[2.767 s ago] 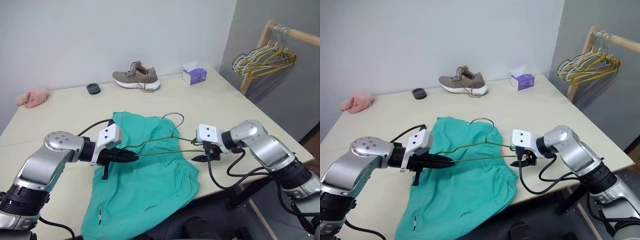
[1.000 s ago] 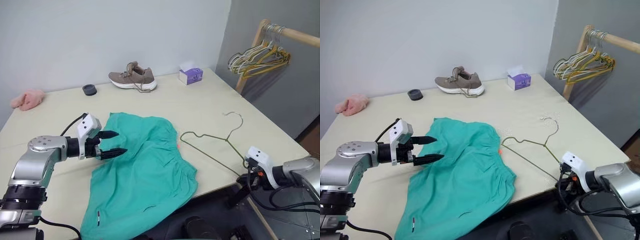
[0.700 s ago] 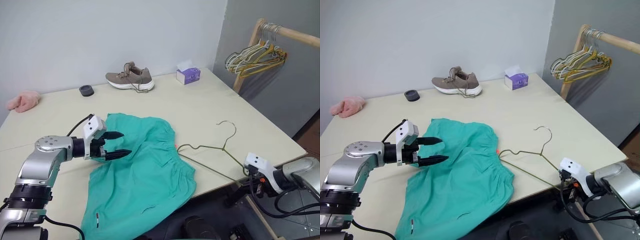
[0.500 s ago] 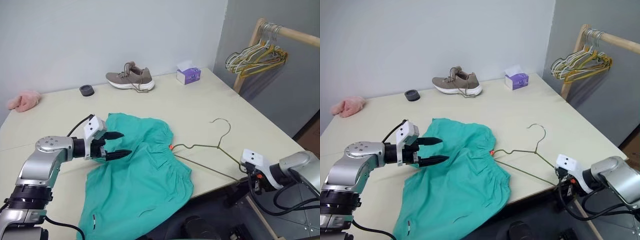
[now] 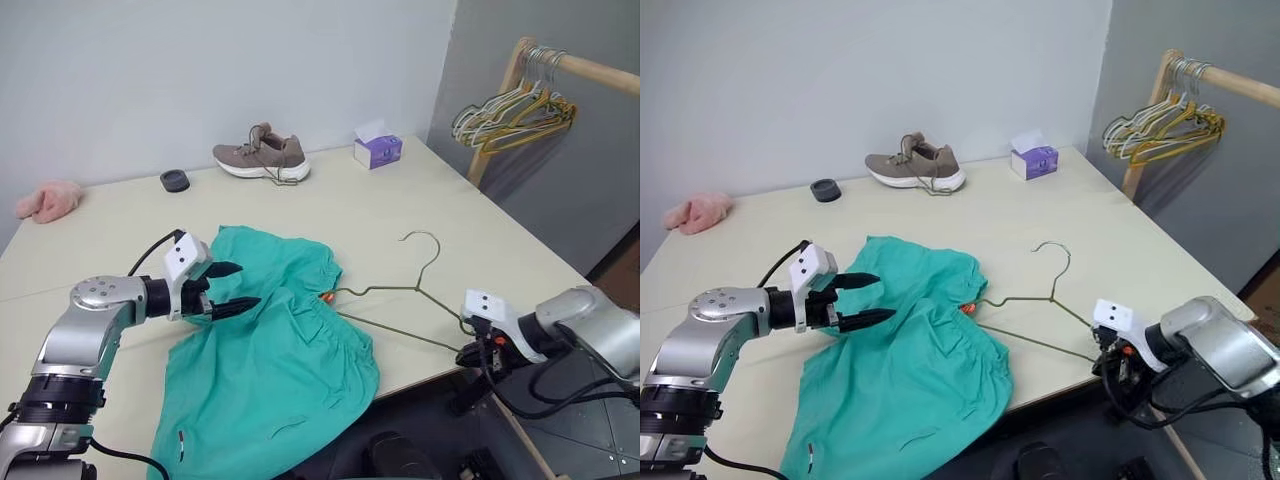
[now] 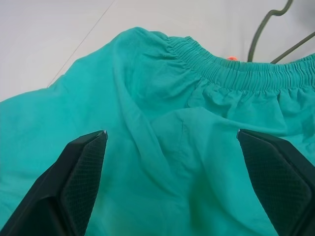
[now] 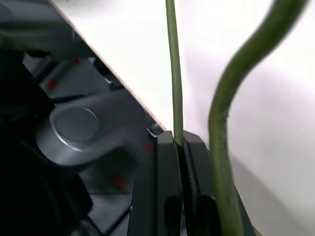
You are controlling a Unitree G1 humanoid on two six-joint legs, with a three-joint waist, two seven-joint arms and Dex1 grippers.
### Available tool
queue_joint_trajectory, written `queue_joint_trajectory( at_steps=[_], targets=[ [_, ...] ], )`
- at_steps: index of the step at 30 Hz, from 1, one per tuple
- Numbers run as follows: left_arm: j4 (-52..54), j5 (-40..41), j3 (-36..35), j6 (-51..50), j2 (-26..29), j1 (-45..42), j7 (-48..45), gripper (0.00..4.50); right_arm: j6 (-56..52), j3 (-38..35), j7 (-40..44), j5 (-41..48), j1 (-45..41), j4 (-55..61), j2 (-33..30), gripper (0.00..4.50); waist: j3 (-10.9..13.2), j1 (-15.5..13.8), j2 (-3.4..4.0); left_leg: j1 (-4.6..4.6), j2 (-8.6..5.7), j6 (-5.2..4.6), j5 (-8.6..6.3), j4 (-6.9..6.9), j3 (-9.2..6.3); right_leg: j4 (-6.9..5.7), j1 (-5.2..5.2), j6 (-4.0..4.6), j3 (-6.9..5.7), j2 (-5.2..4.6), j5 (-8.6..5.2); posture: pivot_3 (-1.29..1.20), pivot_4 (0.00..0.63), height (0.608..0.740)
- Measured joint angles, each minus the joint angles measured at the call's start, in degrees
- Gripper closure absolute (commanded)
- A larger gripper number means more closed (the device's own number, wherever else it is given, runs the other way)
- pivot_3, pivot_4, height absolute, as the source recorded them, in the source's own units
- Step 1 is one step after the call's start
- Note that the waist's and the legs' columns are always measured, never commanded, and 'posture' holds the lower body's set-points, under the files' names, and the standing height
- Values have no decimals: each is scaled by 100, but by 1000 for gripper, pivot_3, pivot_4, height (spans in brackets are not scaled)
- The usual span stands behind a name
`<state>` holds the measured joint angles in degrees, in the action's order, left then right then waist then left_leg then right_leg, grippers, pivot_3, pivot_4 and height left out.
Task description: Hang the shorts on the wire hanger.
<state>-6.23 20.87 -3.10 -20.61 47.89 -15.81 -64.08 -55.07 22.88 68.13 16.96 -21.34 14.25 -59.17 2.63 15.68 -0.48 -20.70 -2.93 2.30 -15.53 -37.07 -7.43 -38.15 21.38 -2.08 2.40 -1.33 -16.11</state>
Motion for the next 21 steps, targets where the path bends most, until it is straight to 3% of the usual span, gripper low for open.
queue_joint_trajectory(
  at_steps=[13,18,21],
  targets=[
    [184,-54,-26,103,-31,260,138,34,-1851,276,157,558,-973,-1017,722,4500,-2,-126,3,-2,0,0,0,0,-5,-1,2,1,-2,0,1,-267,0,740],
    [221,-60,-88,111,-44,343,218,34,-898,368,782,569,-671,-249,-390,4500,0,-259,10,-10,-5,0,-2,3,-9,7,7,-1,-10,-7,-1,-273,0,740],
    [221,-61,-102,113,-44,345,218,34,-136,511,881,230,-417,-32,-620,4500,-3,-288,6,-9,-4,1,-2,2,-7,6,6,-1,-10,-7,-1,-280,0,740]
  ],
)
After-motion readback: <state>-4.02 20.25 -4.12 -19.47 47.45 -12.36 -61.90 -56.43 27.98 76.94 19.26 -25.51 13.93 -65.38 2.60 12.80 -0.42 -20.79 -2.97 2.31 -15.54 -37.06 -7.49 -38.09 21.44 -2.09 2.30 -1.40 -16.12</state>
